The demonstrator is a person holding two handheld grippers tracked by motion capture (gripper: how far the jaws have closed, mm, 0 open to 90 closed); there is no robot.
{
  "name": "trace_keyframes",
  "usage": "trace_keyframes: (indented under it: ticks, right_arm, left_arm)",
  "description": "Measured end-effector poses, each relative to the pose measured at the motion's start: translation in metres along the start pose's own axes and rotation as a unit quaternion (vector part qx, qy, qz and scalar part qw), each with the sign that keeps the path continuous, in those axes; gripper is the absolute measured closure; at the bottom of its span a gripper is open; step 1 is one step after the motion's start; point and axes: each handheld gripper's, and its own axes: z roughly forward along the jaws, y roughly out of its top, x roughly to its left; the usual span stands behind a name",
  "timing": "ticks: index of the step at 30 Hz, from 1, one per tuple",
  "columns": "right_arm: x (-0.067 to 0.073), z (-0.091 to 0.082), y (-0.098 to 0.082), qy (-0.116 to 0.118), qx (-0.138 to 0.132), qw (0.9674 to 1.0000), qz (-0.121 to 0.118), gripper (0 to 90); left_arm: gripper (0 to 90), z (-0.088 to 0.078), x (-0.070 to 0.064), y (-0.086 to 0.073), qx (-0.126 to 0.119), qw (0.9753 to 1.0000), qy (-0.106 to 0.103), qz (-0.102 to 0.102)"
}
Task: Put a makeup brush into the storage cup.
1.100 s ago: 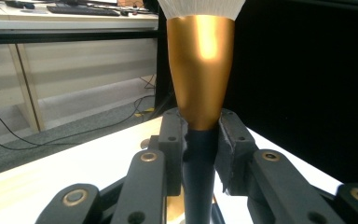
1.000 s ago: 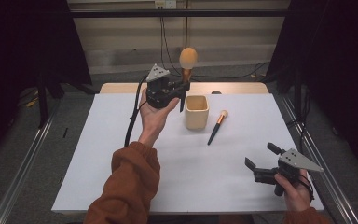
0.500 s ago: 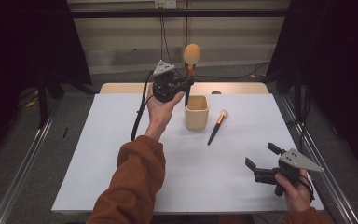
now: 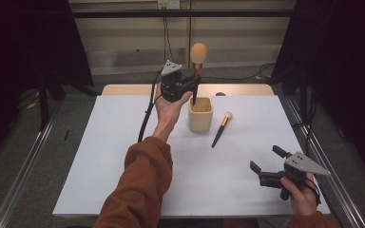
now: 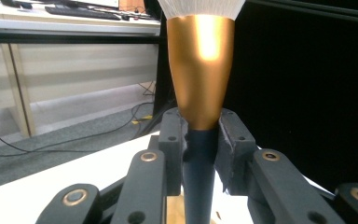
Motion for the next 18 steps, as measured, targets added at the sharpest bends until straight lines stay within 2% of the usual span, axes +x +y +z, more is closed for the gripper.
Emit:
trace_keyframes:
  ticks: [5,7,9,14,15,18]
  right_arm:
    - [0.0,0.0,0.0,-0.001,0.001,1.0,0.0,0.0]
    - [0.0,0.0,0.0,0.0,0.001,1.0,0.0,0.0]
    - [0.0,0.0,0.0,0.0,0.002,1.0,0.001,0.0]
    - [-0.001,0.0,0.0,-0.002,0.003,1.0,0.002,0.0]
    - [0.0,0.0,0.0,-0.001,0.002,1.0,0.002,0.0]
    - [0.0,0.0,-0.001,-0.001,0.003,1.0,0.002,0.0]
  left_arm:
    - [74.0,0.007,0.001,-0.004,-0.002,1.0,0.005,-0.004]
    - [74.0,0.01,0.003,-0.005,0.003,1.0,-0.002,-0.005]
    - [74.0,0.013,0.005,-0.005,0.01,0.9999,0.005,0.003]
    - [74.0,0.016,0.007,-0.01,0.016,0.9999,0.004,0.004]
    - [74.0,0.017,0.007,-0.012,0.014,0.9999,0.002,0.0]
    - [74.0,0.02,0.005,-0.014,0.019,0.9998,0.008,0.008]
